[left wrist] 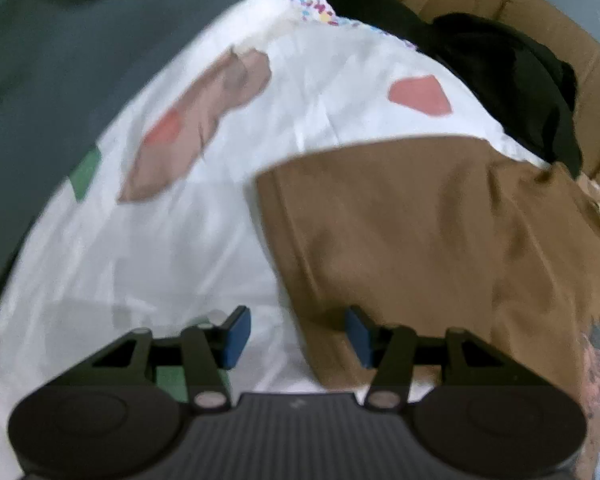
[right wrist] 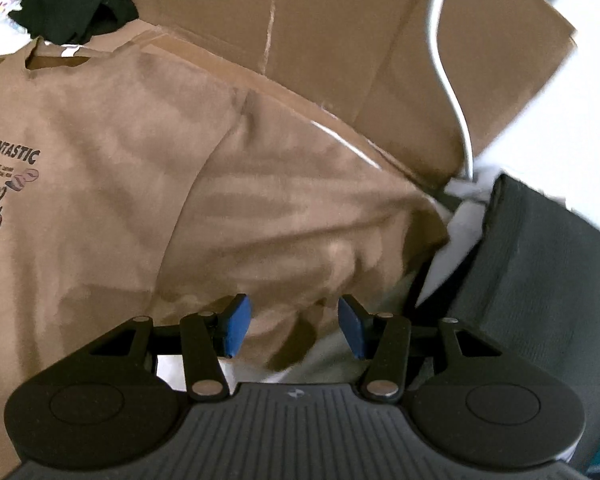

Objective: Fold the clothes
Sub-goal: 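Lower the left tool to the T-shirt side seam and close it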

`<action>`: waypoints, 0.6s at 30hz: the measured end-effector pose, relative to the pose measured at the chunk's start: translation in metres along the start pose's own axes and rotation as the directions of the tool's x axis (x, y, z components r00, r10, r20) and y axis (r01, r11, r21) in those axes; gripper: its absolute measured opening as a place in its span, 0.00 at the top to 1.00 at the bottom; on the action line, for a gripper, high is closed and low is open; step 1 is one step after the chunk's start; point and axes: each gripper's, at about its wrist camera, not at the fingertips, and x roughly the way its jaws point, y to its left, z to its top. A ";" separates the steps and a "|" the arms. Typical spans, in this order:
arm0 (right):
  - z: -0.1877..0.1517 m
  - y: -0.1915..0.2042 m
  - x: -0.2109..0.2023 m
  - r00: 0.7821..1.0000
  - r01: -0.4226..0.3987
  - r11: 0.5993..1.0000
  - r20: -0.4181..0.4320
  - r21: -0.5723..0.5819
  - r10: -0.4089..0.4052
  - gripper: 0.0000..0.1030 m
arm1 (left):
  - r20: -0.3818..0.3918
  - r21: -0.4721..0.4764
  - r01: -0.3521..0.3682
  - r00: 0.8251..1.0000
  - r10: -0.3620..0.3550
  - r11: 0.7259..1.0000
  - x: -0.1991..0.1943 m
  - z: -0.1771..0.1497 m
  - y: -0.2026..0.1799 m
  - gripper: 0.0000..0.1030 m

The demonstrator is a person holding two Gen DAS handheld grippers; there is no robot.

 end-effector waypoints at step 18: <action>-0.036 0.009 0.001 1.000 -0.016 1.000 0.007 0.021 0.016 0.49 | 0.089 -0.012 0.070 0.994 -0.069 0.997 -0.014 -0.022 -0.001 0.95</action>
